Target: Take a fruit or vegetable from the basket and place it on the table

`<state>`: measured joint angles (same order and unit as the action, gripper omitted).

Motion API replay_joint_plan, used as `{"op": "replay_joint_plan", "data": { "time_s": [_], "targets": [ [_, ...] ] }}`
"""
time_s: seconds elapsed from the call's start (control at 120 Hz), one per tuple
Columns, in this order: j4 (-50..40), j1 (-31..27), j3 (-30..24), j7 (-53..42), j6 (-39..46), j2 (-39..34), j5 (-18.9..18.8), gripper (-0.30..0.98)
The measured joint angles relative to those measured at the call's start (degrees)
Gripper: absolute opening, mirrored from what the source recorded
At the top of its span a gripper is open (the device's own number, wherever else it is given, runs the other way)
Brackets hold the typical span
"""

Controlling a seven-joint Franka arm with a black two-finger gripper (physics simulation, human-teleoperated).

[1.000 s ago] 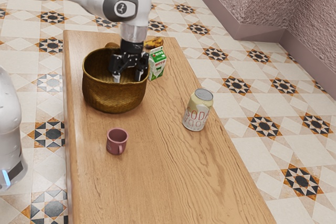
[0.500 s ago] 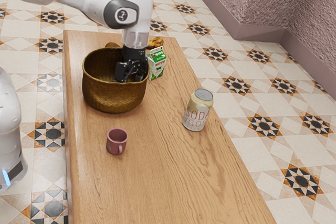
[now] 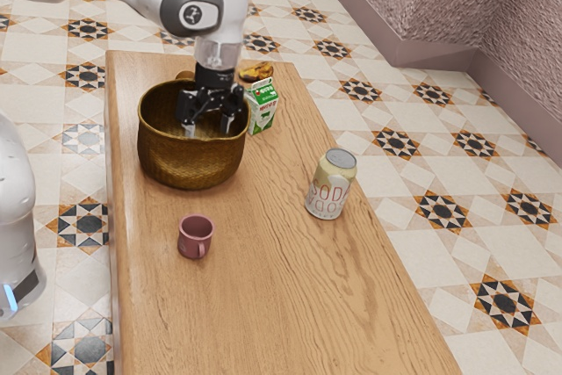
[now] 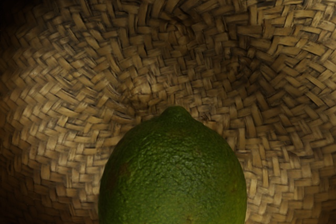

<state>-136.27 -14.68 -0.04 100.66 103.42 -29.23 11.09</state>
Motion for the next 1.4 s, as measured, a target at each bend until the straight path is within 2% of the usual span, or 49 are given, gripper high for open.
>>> {"op": "replay_joint_plan", "data": {
  "time_s": [0.2,0.683,0.842,0.95,1.017,1.267,1.4],
  "targets": [
    [-1.24,0.17,-0.51,-4.4,0.0,0.58,-0.76,0.68],
    [-5.54,1.25,-1.56,-10.24,7.05,4.29,-0.5,0.67],
    [-6.1,1.35,-2.62,-5.99,7.93,4.85,-0.75,0.69],
    [-6.87,1.37,-2.88,-5.11,9.28,5.13,-1.05,0.85],
    [-7.02,1.35,-3.01,-4.84,9.61,5.11,-1.32,0.88],
    [-6.66,1.24,-3.47,-3.7,9.02,4.78,-2.24,0.84],
    [-5.68,1.36,-3.47,-3.59,7.2,4.54,-2.22,0.68]
  ]
}}
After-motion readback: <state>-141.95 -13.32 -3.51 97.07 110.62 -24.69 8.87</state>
